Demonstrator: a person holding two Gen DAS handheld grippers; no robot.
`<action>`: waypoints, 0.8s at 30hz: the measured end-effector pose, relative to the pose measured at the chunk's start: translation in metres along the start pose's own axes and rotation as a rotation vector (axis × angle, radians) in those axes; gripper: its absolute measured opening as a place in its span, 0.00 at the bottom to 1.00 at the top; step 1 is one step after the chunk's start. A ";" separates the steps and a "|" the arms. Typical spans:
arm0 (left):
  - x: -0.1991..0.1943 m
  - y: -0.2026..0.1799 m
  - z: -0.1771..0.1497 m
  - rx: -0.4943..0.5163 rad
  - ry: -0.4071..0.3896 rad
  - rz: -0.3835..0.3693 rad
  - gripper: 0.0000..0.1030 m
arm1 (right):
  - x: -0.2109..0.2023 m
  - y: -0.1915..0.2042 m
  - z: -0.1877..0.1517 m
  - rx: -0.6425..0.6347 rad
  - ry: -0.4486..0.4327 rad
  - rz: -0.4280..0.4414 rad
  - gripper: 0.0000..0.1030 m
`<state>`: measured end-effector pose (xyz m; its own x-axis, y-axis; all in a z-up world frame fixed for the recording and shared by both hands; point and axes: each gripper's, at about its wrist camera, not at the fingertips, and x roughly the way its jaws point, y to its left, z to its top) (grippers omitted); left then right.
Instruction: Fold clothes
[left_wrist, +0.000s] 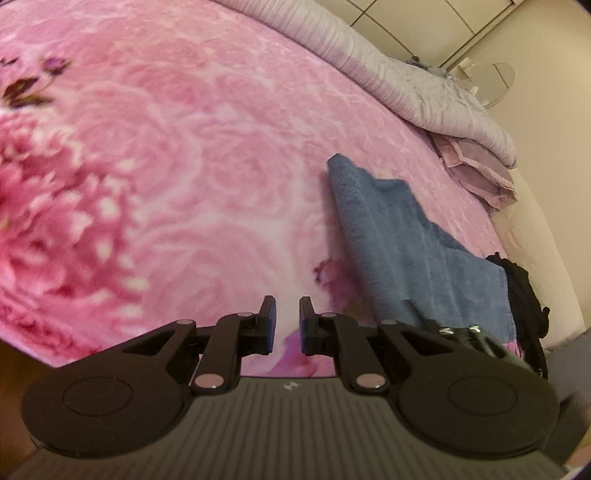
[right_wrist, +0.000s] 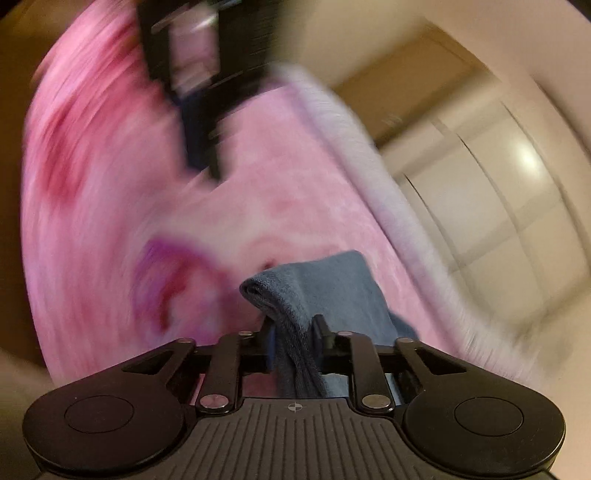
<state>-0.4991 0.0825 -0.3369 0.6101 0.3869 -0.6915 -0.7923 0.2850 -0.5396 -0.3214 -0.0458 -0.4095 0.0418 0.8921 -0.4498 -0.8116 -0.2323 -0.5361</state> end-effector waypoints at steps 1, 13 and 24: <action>0.003 -0.007 0.004 0.013 -0.003 -0.009 0.08 | -0.006 -0.027 0.002 0.191 -0.007 0.024 0.15; 0.074 -0.123 0.025 0.202 0.065 -0.182 0.08 | -0.107 -0.250 -0.155 1.524 -0.123 -0.174 0.13; 0.115 -0.154 0.005 0.234 0.186 -0.174 0.08 | -0.128 -0.277 -0.208 1.701 -0.159 -0.326 0.08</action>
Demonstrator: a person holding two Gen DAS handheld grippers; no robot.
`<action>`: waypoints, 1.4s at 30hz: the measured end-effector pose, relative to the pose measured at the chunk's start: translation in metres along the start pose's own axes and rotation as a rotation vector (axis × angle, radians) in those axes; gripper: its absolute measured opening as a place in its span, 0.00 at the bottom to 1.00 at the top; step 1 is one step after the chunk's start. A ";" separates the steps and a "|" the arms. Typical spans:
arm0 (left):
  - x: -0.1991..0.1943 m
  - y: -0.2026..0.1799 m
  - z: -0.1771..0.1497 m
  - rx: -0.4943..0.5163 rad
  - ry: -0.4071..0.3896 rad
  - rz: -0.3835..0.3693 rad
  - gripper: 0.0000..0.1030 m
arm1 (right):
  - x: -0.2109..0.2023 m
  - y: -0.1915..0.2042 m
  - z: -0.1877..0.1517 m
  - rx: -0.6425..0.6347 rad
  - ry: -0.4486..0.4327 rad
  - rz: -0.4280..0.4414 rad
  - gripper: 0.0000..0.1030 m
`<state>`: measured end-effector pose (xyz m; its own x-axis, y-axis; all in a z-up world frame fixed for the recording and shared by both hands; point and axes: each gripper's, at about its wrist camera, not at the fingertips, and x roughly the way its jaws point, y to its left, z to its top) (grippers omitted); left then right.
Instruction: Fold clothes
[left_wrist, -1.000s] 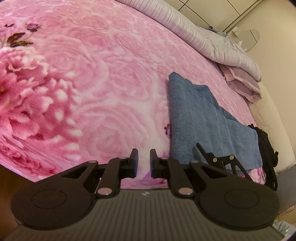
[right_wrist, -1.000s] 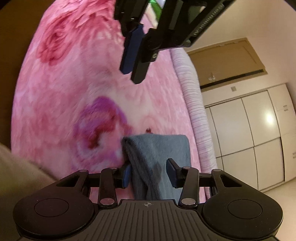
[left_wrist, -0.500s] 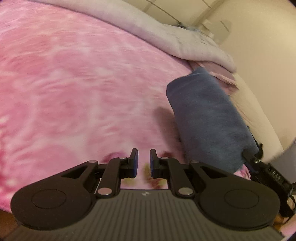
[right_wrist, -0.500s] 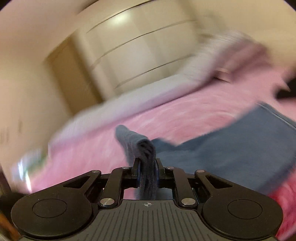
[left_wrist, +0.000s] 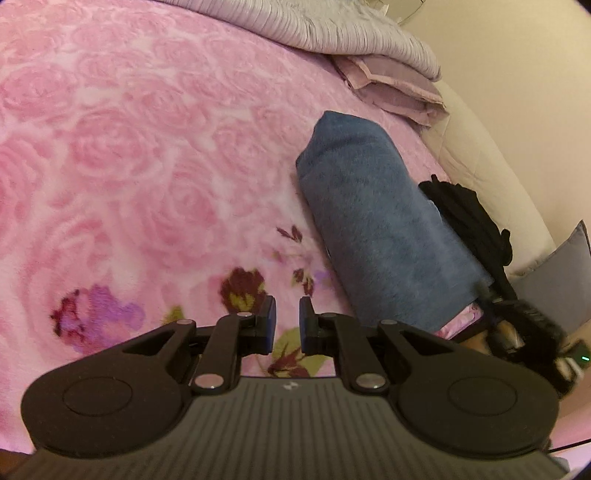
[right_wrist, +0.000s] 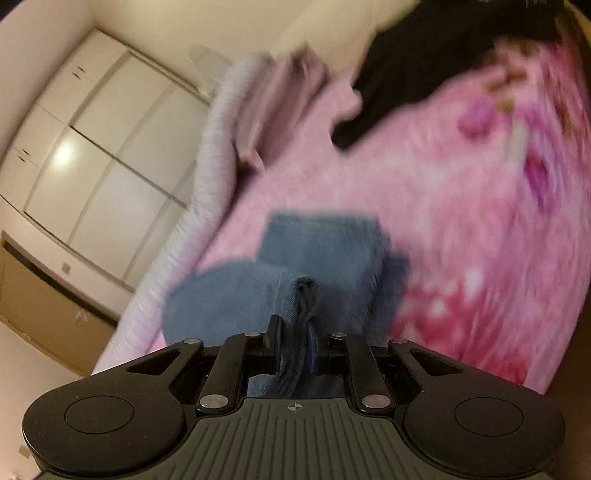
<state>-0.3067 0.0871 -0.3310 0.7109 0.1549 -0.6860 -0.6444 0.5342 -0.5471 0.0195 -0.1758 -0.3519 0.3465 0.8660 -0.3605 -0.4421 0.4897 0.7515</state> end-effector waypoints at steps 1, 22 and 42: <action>0.004 -0.001 0.000 0.000 0.006 -0.003 0.08 | -0.007 0.004 0.002 -0.033 -0.029 0.016 0.07; 0.019 -0.013 0.016 0.016 0.006 -0.024 0.08 | -0.002 0.034 0.026 -0.286 -0.042 -0.027 0.09; 0.045 -0.020 0.020 0.019 0.054 -0.041 0.12 | 0.020 -0.051 0.042 0.067 0.092 -0.173 0.21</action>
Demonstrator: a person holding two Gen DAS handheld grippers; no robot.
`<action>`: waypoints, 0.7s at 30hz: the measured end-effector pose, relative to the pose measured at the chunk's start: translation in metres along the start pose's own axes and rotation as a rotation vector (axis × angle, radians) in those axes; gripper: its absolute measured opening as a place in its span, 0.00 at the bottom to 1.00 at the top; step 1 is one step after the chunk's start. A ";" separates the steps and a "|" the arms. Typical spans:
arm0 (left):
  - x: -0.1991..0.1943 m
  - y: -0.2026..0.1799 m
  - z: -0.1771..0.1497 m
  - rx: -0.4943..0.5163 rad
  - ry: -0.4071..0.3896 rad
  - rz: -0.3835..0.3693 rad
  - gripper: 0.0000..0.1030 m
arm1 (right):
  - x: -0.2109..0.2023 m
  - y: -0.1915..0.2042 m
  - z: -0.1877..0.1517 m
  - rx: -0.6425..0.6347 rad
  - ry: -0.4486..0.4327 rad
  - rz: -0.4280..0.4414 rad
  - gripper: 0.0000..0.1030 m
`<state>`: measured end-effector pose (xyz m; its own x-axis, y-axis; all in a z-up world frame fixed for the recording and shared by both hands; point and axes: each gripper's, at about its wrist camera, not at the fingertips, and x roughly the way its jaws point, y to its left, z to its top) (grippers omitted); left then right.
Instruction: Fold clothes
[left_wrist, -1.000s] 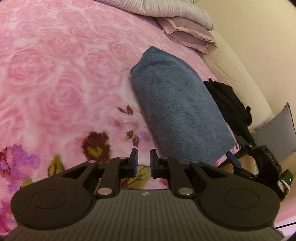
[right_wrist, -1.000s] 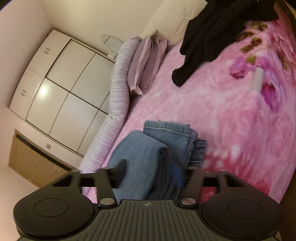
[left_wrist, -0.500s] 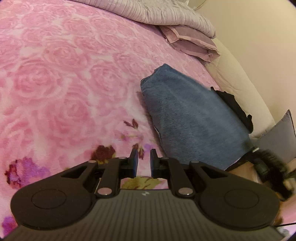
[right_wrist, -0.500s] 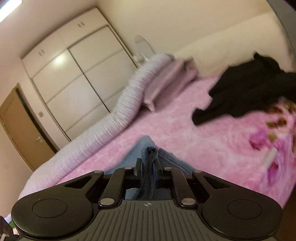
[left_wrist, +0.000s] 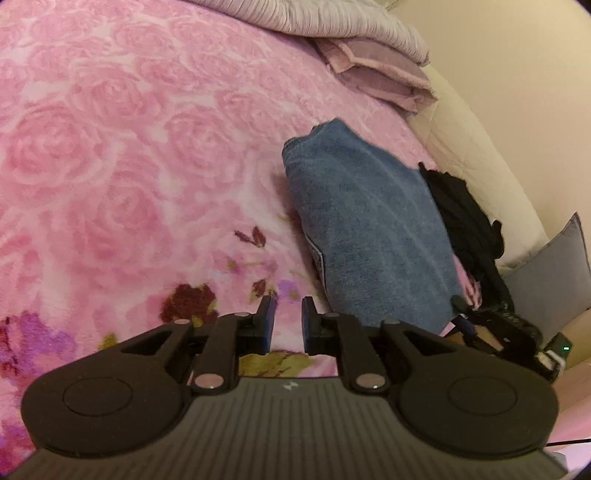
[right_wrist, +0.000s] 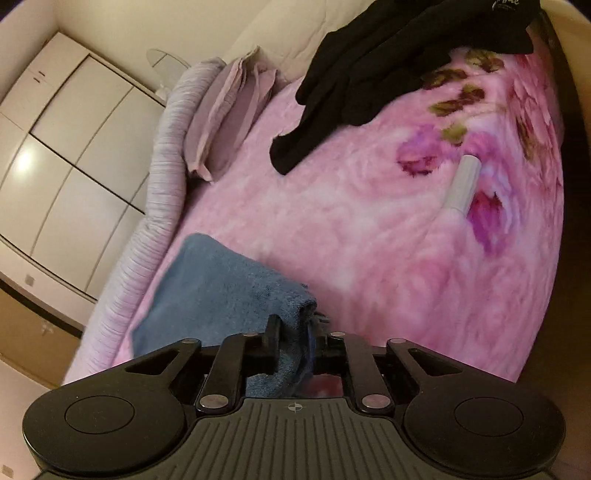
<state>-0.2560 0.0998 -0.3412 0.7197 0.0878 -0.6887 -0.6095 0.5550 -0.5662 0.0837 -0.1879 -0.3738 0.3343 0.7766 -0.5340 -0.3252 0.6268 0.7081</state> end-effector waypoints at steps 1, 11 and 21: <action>0.003 0.000 0.002 0.000 0.004 0.000 0.12 | -0.004 -0.001 0.000 0.015 0.004 0.006 0.24; 0.037 -0.009 0.014 -0.062 0.037 -0.073 0.17 | -0.011 -0.020 -0.043 0.341 0.125 0.144 0.50; 0.073 -0.013 0.026 -0.192 0.009 -0.126 0.18 | 0.024 -0.019 -0.022 0.339 0.125 0.132 0.18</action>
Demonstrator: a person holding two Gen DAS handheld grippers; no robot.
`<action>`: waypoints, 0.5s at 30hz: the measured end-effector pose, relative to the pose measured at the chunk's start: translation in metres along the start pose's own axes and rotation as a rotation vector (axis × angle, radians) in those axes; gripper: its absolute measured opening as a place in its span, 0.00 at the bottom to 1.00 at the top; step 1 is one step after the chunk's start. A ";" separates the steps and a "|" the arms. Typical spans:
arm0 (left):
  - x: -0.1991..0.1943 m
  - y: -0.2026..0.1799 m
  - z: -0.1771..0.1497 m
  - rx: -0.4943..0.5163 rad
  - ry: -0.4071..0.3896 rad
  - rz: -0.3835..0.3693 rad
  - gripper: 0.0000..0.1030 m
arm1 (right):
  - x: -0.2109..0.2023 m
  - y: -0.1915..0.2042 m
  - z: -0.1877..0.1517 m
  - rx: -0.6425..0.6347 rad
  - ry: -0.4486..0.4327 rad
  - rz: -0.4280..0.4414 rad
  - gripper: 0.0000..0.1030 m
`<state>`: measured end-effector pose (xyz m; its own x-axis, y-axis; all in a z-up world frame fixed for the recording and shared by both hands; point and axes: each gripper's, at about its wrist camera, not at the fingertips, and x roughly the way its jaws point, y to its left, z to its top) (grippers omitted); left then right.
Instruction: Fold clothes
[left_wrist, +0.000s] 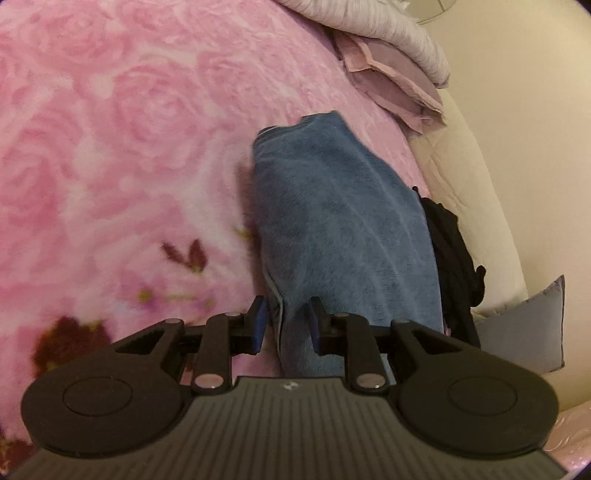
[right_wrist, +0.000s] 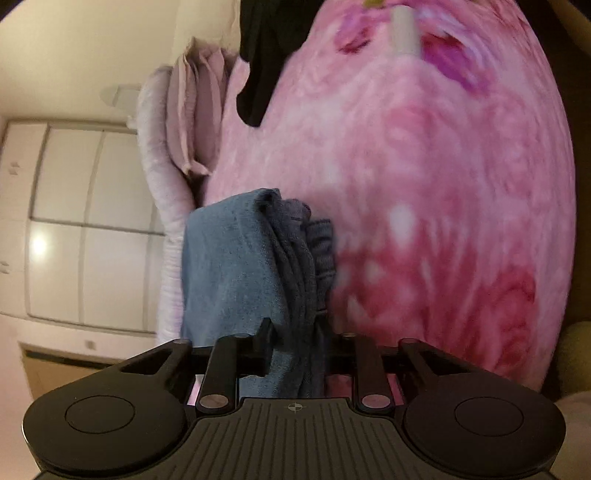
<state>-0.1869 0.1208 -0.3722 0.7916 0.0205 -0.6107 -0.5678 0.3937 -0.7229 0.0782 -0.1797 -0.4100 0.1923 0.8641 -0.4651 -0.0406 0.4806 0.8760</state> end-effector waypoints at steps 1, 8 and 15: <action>0.000 -0.003 0.001 0.015 0.003 -0.008 0.18 | 0.001 0.005 0.008 -0.032 -0.002 -0.003 0.17; 0.003 -0.012 -0.007 0.088 0.066 -0.052 0.19 | 0.024 0.047 0.109 -0.291 -0.140 -0.045 0.12; -0.007 -0.002 -0.007 0.128 0.048 -0.056 0.20 | -0.001 0.052 0.120 -0.269 -0.110 -0.067 0.30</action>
<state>-0.1926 0.1133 -0.3685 0.8081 -0.0475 -0.5872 -0.4869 0.5072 -0.7111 0.1940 -0.1736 -0.3490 0.3076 0.8148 -0.4915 -0.2800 0.5711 0.7716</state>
